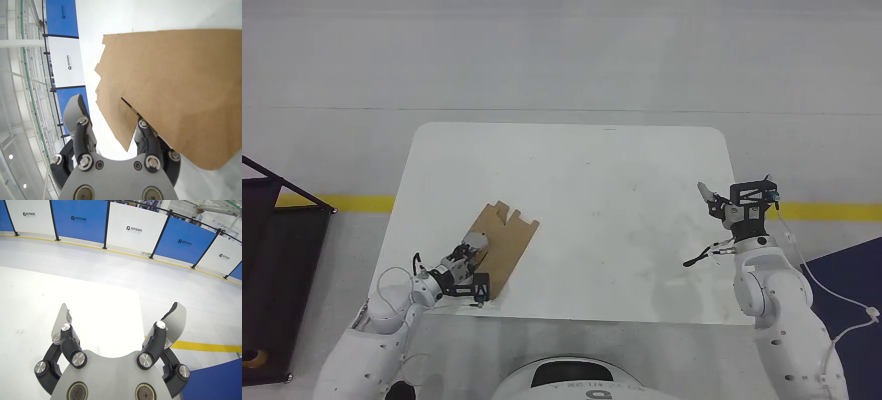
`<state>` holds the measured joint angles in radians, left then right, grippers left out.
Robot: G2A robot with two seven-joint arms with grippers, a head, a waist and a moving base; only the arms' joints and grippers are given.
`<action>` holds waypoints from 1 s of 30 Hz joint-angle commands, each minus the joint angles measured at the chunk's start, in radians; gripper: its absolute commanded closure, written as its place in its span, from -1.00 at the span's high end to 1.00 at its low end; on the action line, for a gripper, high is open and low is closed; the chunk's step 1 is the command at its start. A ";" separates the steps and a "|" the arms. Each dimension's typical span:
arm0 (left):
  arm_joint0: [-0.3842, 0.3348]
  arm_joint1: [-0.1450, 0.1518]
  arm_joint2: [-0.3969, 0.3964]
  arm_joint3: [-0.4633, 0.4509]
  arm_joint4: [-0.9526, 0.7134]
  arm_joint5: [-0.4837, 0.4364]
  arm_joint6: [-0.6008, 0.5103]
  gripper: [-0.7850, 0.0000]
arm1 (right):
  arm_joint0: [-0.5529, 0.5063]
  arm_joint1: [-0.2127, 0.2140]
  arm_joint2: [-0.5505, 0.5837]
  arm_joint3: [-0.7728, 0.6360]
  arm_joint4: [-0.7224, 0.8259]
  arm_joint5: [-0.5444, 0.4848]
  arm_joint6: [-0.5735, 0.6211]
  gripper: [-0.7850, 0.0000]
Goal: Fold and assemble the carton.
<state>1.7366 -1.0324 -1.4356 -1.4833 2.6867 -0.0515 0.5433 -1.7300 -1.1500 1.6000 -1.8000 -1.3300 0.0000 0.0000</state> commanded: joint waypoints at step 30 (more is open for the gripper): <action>-0.318 -0.057 0.202 0.017 -0.472 0.005 0.216 -1.00 | 0.000 0.000 0.000 0.000 0.000 0.000 0.000 1.00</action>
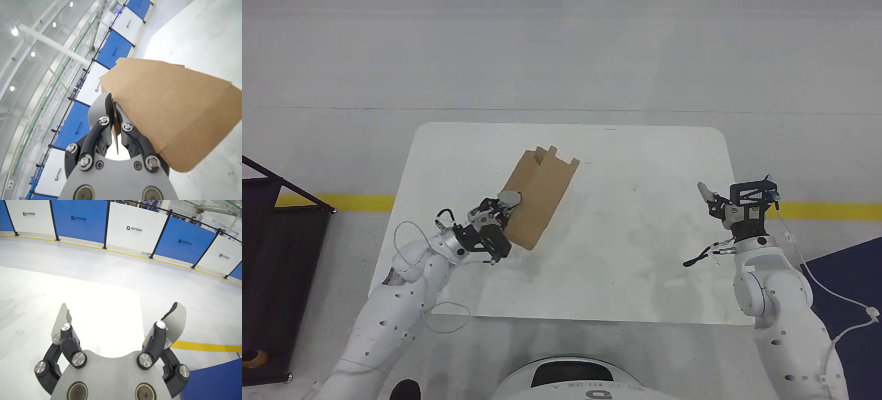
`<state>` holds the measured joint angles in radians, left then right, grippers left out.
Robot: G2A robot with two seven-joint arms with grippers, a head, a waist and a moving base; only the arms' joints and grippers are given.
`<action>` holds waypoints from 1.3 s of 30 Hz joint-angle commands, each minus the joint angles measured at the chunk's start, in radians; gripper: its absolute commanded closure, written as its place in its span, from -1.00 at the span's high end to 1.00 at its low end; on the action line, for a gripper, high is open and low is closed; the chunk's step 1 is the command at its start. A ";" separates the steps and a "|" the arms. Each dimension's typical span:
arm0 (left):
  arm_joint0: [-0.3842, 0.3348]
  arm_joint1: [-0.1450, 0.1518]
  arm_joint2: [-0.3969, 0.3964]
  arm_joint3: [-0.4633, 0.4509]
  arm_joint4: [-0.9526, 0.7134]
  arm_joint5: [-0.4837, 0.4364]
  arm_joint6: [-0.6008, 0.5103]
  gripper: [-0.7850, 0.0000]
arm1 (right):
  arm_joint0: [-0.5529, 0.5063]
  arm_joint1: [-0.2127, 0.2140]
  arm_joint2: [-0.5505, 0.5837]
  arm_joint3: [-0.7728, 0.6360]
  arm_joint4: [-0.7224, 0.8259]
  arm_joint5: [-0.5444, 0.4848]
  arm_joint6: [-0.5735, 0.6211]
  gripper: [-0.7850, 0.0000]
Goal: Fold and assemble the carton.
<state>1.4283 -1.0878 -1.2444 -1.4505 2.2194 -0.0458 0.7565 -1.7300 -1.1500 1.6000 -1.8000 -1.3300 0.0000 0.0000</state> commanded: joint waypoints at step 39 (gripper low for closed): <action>-0.036 -0.019 0.072 -0.107 -0.003 0.121 0.005 -1.00 | 0.253 -0.036 -0.139 0.235 0.785 -0.340 0.172 1.00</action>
